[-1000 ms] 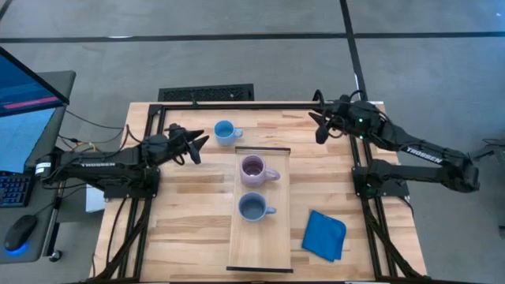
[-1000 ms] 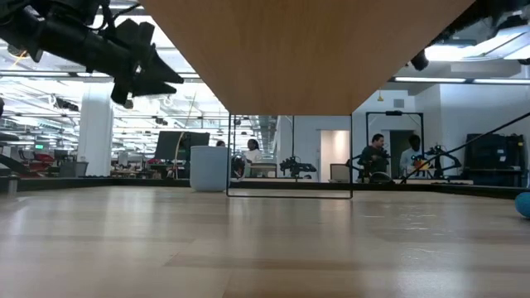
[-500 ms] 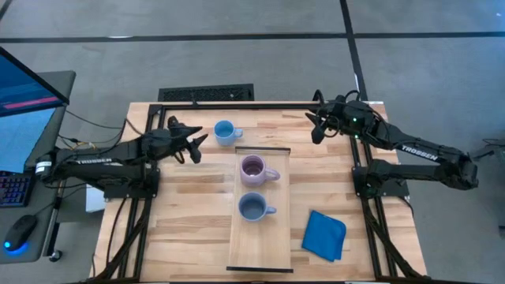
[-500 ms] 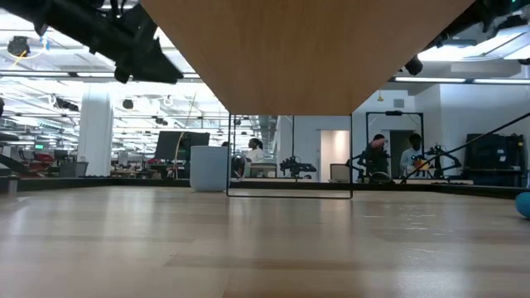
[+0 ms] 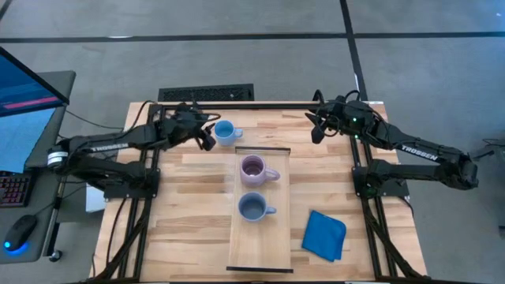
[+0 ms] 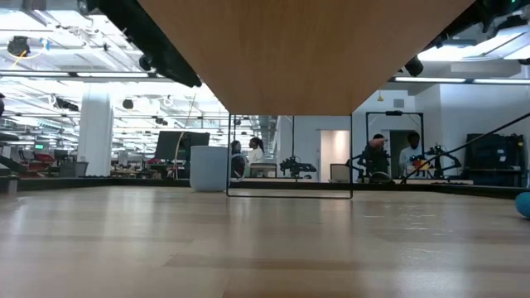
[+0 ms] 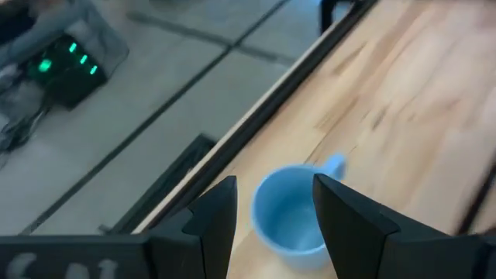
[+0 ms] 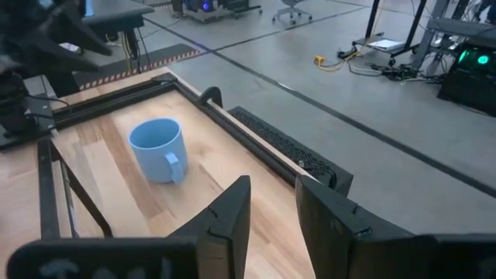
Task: Stack small to large cups/mugs on shelf
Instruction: Put the light blue mug on the shelf
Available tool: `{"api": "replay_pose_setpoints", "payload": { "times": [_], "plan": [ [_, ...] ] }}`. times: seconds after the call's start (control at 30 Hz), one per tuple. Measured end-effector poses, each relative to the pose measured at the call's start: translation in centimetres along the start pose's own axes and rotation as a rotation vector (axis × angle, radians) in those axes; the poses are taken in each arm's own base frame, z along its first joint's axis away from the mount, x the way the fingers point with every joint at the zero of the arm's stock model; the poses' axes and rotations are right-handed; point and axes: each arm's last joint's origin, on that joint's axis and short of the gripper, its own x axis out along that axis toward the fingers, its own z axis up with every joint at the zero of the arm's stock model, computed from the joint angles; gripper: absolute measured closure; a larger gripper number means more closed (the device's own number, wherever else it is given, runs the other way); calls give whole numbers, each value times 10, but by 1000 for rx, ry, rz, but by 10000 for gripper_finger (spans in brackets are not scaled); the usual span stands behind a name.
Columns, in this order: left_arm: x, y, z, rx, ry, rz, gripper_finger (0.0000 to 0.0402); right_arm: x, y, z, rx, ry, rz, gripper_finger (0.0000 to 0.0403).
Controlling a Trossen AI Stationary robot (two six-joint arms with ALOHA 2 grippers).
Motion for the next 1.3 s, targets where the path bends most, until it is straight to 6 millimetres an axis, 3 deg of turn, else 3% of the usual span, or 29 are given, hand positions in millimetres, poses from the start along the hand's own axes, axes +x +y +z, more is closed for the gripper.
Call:
{"api": "replay_pose_setpoints", "payload": {
  "times": [0.2, 0.3, 0.53, 0.8, 1.03, 1.3],
  "plan": [
    [21, 5, -5, 22, 147, 101, 239, 0, 0, 0, 0, 1, 0, 276],
    [29, 3, -10, 60, 203, 54, 239, 0, 0, 0, 0, 1, 0, 276],
    [44, -1, -18, 64, 260, 118, 239, 0, 0, 0, 0, 1, 0, 276],
    [47, -11, -21, 240, 285, -172, 239, 0, 0, 0, 0, 2, 0, 276],
    [47, -11, -20, 467, 258, -208, 239, 0, 0, 0, 0, 2, 0, 276],
    [46, -14, -20, 497, 240, -293, 239, 0, 0, 0, 0, 2, 0, 276]
  ]
}}
